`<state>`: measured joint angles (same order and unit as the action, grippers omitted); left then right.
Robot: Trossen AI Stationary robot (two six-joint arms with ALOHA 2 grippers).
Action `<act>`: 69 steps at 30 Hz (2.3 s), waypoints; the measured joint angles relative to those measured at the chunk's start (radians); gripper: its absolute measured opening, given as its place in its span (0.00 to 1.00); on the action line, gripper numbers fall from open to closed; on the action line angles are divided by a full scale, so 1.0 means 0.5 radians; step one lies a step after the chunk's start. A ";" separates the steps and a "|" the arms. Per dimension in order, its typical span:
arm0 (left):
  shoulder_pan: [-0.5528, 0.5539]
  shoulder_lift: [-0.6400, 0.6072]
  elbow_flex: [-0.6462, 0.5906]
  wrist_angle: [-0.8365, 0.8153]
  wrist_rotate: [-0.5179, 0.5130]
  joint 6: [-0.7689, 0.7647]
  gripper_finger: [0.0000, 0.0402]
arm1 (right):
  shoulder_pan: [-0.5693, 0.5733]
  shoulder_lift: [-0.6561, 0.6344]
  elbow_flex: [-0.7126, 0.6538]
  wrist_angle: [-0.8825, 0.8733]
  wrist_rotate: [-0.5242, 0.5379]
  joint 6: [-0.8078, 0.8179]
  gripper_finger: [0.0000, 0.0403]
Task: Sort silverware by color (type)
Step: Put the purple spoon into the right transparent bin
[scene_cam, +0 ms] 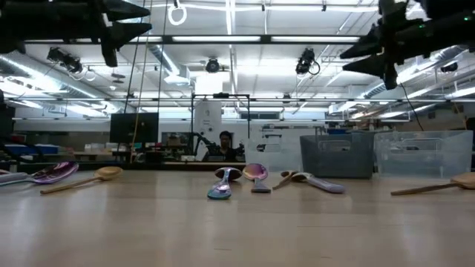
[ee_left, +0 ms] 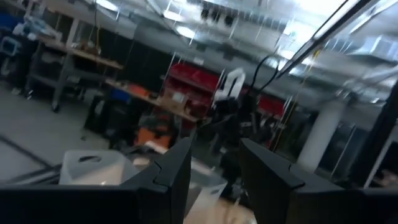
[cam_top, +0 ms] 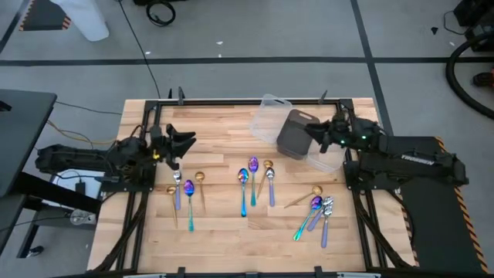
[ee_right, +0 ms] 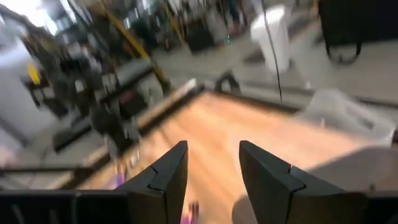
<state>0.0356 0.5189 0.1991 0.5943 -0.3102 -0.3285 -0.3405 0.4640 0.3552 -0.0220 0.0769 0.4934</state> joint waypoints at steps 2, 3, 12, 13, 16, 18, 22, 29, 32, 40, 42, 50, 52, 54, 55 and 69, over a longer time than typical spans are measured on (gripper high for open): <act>0.008 0.063 0.095 -0.165 0.000 -0.002 0.35 | 0.071 0.115 0.053 -0.082 0.001 -0.002 0.38; 0.015 0.097 0.146 -0.254 0.000 -0.006 0.35 | 0.110 0.171 0.079 -0.132 0.001 -0.008 0.38; -0.020 0.428 0.460 -0.899 0.004 -0.179 0.35 | 0.516 0.569 0.336 -0.484 0.252 -0.029 0.38; -0.029 0.463 0.464 -0.914 0.005 -0.205 0.35 | 0.569 0.607 0.357 -0.503 0.281 -0.015 0.38; -0.036 0.552 0.466 -0.856 0.004 -0.212 0.35 | 0.714 0.732 0.421 -0.573 0.371 0.036 0.38; -0.032 0.586 0.466 -0.792 0.000 -0.211 0.35 | 0.803 0.826 0.470 -0.624 0.427 0.080 0.38; 0.025 0.646 0.467 -0.590 -0.036 -0.088 0.35 | 0.936 1.059 0.575 -0.648 0.537 0.201 0.38; 0.253 0.695 0.468 -0.389 -0.062 0.141 0.35 | 1.030 1.590 0.880 -0.684 0.610 0.315 0.38; 0.338 0.694 0.468 -0.378 -0.062 0.158 0.35 | 1.032 1.812 1.063 -0.728 0.616 0.324 0.38; 0.383 0.673 0.468 -0.479 0.042 0.266 0.35 | 1.033 2.335 1.528 -1.050 0.646 0.425 0.38; 0.397 0.646 0.468 -0.552 0.042 0.274 0.35 | 1.039 2.444 1.627 -1.135 0.643 0.453 0.38; 0.430 0.556 0.639 -1.098 0.037 0.225 0.35 | 1.097 2.733 1.937 -1.533 0.613 0.734 0.38; 0.409 0.555 0.656 -1.106 0.039 0.214 0.35 | 1.099 2.774 1.965 -1.607 0.537 0.853 0.38; 0.379 0.555 0.657 -1.103 0.038 0.216 0.35 | 1.099 2.823 1.968 -1.652 0.428 0.968 0.38; 0.368 0.555 0.657 -1.105 0.039 0.222 0.35 | 1.097 2.851 1.968 -1.668 0.382 1.013 0.38; 0.324 0.555 0.657 -1.105 0.040 0.224 0.35 | 1.156 3.095 1.968 -1.730 0.161 1.228 0.40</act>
<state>0.1978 0.7963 0.5274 0.0419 -0.2901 -0.2165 0.2375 2.0117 1.3392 -0.8872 0.1574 1.1076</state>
